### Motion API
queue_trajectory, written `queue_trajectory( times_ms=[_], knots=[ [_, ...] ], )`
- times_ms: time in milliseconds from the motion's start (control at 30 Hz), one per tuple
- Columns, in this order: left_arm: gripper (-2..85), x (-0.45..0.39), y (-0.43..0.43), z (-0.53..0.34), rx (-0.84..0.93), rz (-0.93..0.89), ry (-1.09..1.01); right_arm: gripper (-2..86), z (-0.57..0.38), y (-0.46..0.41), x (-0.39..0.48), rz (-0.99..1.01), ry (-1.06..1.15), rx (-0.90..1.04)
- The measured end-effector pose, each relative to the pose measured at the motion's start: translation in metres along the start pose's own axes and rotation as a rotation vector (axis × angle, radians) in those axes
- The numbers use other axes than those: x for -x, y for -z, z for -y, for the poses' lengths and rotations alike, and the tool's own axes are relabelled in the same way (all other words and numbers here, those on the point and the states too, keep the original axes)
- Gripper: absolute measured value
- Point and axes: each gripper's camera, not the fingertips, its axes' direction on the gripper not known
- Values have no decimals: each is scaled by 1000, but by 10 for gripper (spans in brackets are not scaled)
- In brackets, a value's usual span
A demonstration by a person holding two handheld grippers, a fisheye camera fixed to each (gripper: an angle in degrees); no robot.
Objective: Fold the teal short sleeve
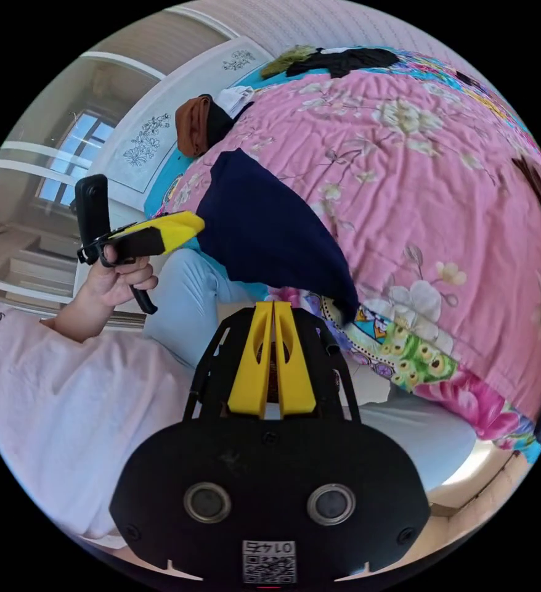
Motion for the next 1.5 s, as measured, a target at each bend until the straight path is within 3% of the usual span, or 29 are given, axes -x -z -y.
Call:
queue_trajectory(
  times_ms=[200,300,433,567,667,767,967,1133,1233,1300,1500],
  knots=[
    [45,5,69,-64,-87,252,143,26,-7,-11,14,25,125,0],
    [48,32,102,-89,-139,408,322,86,13,-29,42,-10,258,57],
    [62,57,111,-92,-123,629,387,163,43,-68,87,-110,416,209],
    [67,81,93,-80,-104,612,454,148,55,-103,110,-303,517,281],
    [48,99,67,-68,-26,579,503,35,59,-116,99,-424,467,300],
    [1,105,60,-63,-4,536,539,19,58,-93,82,-285,410,308],
    [-9,70,100,-68,-105,463,428,6,29,18,34,-241,276,55],
    [-10,37,126,-71,-197,434,360,1,18,114,-52,-268,-125,-290],
    [-10,32,127,-70,-206,441,363,3,-1,130,-73,-130,-195,-366],
    [-10,32,127,-70,-212,429,374,7,-13,125,-64,-90,-111,-340],
    [-10,31,126,-69,-214,413,383,75,-55,58,-30,-194,78,-14]
  ],
)
